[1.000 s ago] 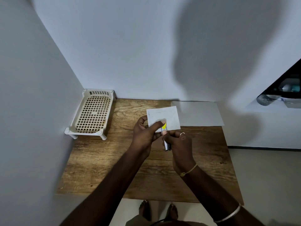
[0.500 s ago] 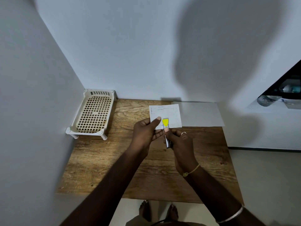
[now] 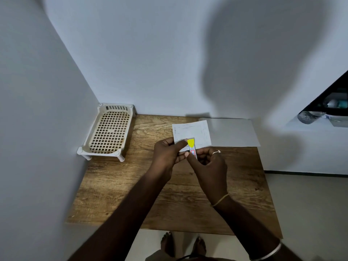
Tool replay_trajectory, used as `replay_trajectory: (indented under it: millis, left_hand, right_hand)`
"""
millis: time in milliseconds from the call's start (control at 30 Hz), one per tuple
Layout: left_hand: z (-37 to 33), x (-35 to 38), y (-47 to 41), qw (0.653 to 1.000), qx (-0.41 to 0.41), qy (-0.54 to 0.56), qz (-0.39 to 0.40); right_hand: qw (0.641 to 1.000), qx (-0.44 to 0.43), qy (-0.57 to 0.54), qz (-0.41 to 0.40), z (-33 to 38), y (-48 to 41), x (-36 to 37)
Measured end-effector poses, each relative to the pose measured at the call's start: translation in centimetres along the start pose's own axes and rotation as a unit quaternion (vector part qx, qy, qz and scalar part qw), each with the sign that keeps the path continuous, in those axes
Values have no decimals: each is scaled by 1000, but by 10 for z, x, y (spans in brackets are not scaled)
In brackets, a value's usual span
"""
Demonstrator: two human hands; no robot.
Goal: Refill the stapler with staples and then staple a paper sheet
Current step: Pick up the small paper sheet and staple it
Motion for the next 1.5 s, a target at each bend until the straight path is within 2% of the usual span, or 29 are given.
replay_trajectory:
  millis: [67,267,667,867,1133,1500]
  left_hand:
    - [0,0,-1,1000,2,0,0]
    - [0,2,2,999,37,-13,13]
    - [-1,3,3,997,78,-15,18]
    - [1,0,1,998,62,-3,0]
    - [-3,-2,1,1000,0,2,-14]
    - [-4,-9,-3,998,4,12,-54]
  right_hand:
    - [999,-32,30,-9,1,1,0]
    - [994,-56,91,-15,-1,0,-1]
    - [987,-105,117,-27,2,-1,1]
    - [993,-89,82,-7,2,3,2]
    - [999,-31,25,2,-3,2,3]
    - [998,-53,20,9,-3,4,-1]
Point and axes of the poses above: each hand's wrist, its own y-axis away from the middle knuckle, its own x-axis out of the palm, z = x × y, the point moved 1 cm from there along -y, towards the middle knuckle, and after that the axes turned 4 degrees about y, right-handed, at the moved point
